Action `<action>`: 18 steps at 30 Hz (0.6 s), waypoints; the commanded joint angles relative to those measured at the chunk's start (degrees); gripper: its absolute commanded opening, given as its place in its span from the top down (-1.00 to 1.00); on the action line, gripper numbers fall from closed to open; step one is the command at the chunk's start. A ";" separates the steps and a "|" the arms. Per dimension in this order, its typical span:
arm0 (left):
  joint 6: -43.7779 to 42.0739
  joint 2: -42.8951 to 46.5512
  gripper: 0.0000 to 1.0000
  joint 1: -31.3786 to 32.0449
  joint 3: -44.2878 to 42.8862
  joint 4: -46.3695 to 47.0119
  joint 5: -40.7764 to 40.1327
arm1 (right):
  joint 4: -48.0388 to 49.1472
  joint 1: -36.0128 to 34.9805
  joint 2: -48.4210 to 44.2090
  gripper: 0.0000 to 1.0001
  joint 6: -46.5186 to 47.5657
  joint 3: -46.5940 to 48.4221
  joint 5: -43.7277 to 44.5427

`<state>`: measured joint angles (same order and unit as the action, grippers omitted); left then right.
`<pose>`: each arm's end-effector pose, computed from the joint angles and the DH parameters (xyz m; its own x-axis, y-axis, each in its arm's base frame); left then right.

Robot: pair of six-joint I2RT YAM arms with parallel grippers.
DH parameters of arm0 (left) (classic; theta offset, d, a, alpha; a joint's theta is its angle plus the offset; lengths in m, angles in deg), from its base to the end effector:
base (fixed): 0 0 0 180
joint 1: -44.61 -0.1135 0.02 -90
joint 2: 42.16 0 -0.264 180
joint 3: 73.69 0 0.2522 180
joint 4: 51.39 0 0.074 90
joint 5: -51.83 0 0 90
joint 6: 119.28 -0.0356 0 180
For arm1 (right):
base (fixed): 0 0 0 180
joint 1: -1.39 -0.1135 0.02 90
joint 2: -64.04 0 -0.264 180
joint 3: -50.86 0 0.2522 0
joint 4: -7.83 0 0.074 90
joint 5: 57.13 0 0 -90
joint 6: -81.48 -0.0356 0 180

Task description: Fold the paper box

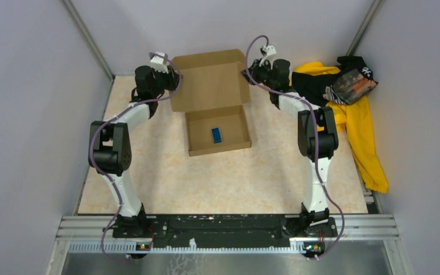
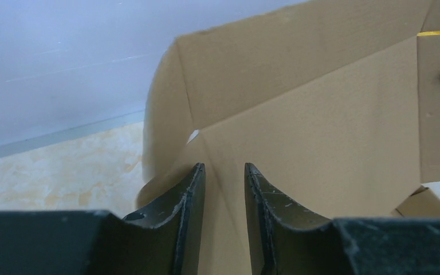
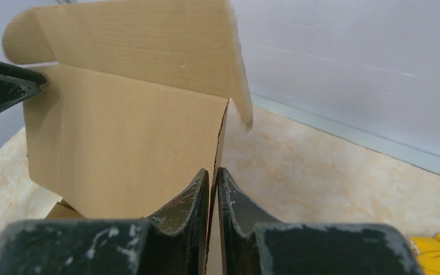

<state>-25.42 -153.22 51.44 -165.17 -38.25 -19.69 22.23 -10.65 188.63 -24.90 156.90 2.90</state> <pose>0.4550 -0.0659 0.2633 -0.1398 -0.0476 -0.9890 0.4171 0.9031 -0.1024 0.4985 0.1245 0.2430 -0.2563 0.1951 -0.9467 -0.6209 0.7174 0.3160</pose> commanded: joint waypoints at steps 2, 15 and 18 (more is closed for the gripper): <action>-0.34 3.70 0.25 1.25 2.42 -0.86 0.12 | 0.11 -1.52 -7.16 0.80 4.33 -2.60 1.98; 2.65 22.38 -0.31 1.34 13.09 -5.52 -2.51 | 5.92 -3.50 -23.72 0.83 7.95 -24.52 8.21; 3.01 26.43 -0.39 1.32 13.64 -8.82 -3.86 | 5.41 -3.84 -27.52 0.85 8.87 -28.61 8.64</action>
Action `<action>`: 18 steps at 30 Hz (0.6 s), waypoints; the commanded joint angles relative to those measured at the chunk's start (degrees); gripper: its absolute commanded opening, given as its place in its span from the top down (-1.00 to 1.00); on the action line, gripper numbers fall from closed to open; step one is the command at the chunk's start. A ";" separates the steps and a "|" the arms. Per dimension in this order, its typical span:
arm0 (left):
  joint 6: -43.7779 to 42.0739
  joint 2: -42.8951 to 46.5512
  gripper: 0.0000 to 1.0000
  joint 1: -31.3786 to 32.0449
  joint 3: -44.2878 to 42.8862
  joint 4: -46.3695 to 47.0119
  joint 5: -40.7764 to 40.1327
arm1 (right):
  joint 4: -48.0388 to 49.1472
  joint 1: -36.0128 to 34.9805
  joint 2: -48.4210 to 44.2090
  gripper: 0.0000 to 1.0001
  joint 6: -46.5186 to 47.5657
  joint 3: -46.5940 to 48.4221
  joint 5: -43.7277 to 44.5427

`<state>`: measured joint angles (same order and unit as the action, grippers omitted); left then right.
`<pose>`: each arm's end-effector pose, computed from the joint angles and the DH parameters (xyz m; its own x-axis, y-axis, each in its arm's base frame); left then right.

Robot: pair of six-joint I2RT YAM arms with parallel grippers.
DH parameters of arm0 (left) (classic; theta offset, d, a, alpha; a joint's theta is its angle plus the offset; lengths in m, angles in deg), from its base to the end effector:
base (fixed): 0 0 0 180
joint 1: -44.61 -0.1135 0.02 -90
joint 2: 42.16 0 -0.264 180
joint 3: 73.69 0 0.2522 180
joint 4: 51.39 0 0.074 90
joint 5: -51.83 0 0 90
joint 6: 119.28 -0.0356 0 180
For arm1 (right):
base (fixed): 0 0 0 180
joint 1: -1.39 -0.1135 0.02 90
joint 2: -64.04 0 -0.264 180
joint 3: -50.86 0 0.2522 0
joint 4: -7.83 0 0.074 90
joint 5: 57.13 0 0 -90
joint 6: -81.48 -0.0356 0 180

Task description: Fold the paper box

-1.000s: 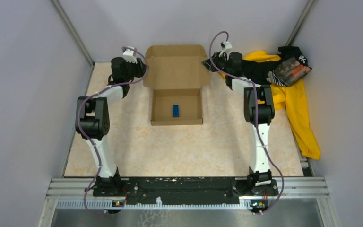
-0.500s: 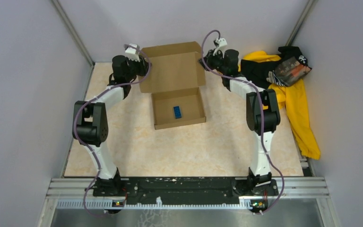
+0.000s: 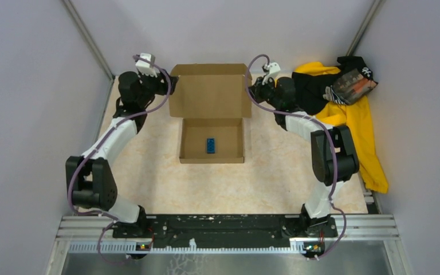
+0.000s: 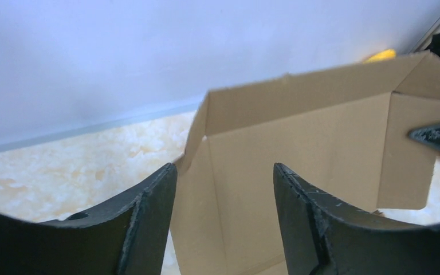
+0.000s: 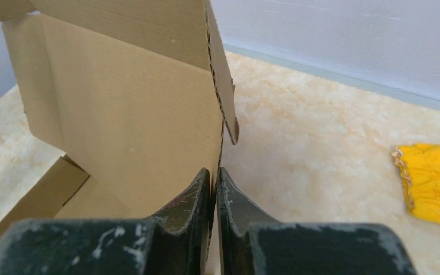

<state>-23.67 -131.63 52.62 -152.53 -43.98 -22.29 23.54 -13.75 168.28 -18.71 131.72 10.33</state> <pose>0.3685 -0.0617 0.3249 -0.0949 -0.0816 -0.9921 0.3972 0.9108 -0.1129 0.4041 0.1235 0.2550 -0.2344 0.1059 -0.9664 -0.5756 0.7860 0.2257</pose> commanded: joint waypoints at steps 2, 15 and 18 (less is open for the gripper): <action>0.72 6.42 -0.48 0.16 0.87 -6.79 -3.07 | 3.67 -0.90 -9.72 0.85 3.58 -5.73 1.43; 1.95 17.55 -0.78 -0.10 14.94 -8.57 -6.40 | 1.97 -0.95 -21.51 0.87 9.91 -16.46 0.91; 1.26 16.64 -0.79 -0.18 15.32 -6.55 -6.04 | 2.25 -0.95 -21.51 0.87 9.93 -16.77 -0.68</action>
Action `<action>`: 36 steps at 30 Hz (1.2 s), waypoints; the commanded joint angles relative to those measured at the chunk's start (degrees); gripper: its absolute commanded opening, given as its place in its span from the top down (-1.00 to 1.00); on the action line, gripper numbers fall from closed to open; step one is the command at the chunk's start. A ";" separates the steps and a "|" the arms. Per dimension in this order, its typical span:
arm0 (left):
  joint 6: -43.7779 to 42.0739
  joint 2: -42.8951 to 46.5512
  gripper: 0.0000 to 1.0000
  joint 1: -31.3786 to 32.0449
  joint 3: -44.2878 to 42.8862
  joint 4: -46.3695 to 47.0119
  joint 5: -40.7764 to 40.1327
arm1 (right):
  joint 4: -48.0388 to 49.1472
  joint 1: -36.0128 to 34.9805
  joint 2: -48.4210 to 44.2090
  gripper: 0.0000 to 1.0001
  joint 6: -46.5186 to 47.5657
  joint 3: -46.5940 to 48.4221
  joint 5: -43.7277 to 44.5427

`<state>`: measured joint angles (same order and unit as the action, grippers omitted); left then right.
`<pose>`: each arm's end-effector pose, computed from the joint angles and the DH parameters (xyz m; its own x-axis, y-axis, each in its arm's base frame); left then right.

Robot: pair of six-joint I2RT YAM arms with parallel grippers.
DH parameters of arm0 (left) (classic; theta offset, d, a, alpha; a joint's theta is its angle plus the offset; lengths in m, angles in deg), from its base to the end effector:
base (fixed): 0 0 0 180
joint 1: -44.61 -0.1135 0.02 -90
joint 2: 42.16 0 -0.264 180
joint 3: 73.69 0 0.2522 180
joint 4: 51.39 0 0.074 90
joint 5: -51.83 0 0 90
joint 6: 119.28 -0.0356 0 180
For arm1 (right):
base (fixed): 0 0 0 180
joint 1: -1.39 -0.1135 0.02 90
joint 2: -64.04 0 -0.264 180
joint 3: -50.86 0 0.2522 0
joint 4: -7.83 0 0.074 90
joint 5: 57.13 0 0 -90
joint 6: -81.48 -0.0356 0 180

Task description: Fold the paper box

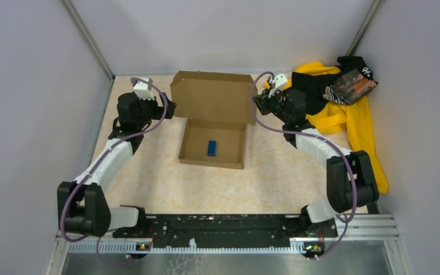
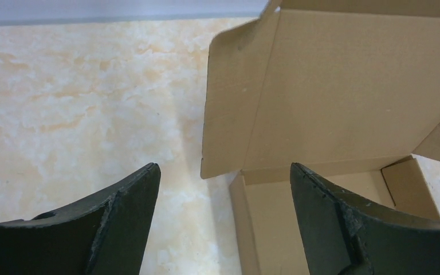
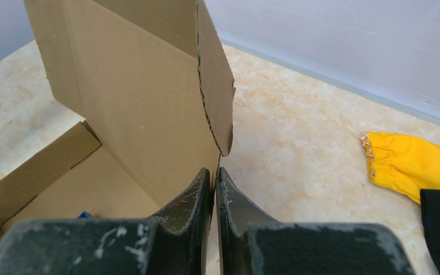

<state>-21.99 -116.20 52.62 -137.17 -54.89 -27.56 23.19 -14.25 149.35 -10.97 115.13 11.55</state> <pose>0.2972 -0.0484 0.2946 -0.2784 -0.0868 -0.9565 0.2808 0.9451 -0.1675 0.3243 0.1042 0.2755 -0.1208 0.0075 -0.9926 -0.5949 0.7999 0.0785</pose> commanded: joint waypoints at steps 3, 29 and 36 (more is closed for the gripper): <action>-1.99 -0.83 -0.79 -0.30 -1.29 5.40 -1.55 | 2.30 -0.45 -1.61 0.87 2.20 0.65 -3.40; -0.17 -10.17 -0.31 -5.81 -5.59 14.53 18.36 | -3.19 -0.45 4.04 0.91 5.72 7.49 -7.42; 0.10 -11.03 -0.09 -5.80 -6.22 14.97 19.26 | -3.47 -0.45 4.35 0.92 5.66 7.91 -7.42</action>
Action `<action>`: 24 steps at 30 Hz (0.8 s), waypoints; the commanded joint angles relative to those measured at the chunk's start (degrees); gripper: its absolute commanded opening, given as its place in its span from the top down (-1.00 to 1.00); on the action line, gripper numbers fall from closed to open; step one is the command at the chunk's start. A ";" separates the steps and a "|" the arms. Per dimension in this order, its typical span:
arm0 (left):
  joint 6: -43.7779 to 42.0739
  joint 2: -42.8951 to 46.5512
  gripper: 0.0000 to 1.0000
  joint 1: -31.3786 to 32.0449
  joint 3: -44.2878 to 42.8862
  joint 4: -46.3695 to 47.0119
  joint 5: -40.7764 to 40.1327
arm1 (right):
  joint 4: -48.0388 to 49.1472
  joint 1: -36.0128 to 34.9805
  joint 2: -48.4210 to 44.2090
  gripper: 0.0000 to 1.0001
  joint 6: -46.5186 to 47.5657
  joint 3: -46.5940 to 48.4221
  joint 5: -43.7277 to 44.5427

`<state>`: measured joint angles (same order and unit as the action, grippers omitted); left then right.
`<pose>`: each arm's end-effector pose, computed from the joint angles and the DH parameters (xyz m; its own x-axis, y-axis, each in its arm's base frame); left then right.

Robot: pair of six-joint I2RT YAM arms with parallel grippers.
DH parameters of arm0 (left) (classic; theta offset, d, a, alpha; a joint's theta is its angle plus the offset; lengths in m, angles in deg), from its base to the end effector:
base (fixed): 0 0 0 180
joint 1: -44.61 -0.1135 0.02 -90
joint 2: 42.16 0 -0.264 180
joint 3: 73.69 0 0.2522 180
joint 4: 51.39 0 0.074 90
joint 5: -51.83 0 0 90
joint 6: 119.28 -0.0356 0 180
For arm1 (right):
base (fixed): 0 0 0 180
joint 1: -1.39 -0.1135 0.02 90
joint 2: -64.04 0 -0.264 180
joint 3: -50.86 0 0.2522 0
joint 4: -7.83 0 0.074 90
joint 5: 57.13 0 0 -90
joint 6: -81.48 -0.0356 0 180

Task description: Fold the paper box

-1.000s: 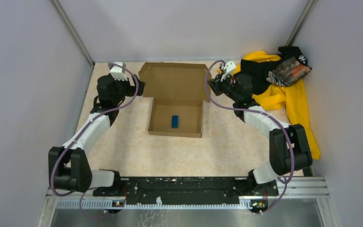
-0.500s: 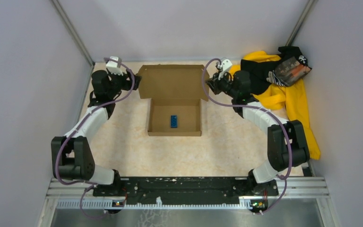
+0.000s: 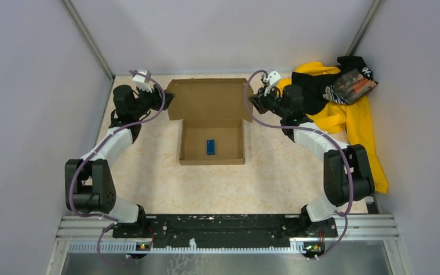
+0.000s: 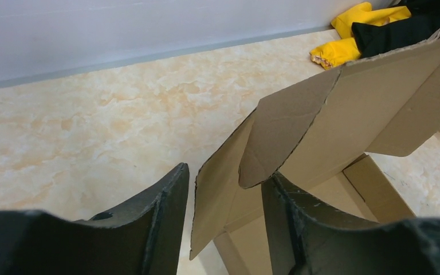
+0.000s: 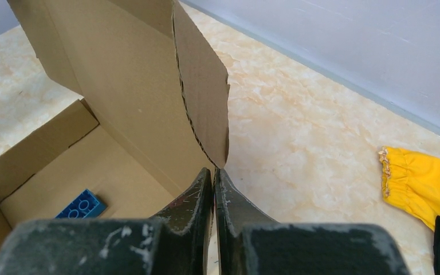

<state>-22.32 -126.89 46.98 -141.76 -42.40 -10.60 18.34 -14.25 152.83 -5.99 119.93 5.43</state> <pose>0.3410 -0.0306 0.2900 -0.1923 -0.0995 -0.9763 0.4751 0.8610 -0.1814 0.3385 0.1118 0.2754 -0.1241 -0.0754 -0.9894 -0.6834 0.7294 0.0301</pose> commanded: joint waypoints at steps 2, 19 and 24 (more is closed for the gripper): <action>0.70 -0.50 0.06 -0.17 -1.95 2.33 2.19 | 1.22 -0.46 0.88 0.92 0.57 3.34 -1.34; 2.16 -0.71 0.32 0.83 -3.36 2.06 3.92 | -4.28 -0.45 0.11 0.70 0.46 6.91 -0.68; 1.54 -0.62 0.40 1.21 -3.60 1.40 3.82 | -5.90 -0.45 -0.54 0.58 0.72 7.35 0.99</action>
<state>-20.07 -127.78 47.61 -143.62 -42.30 -8.30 12.61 -14.25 152.85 -6.01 124.33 5.67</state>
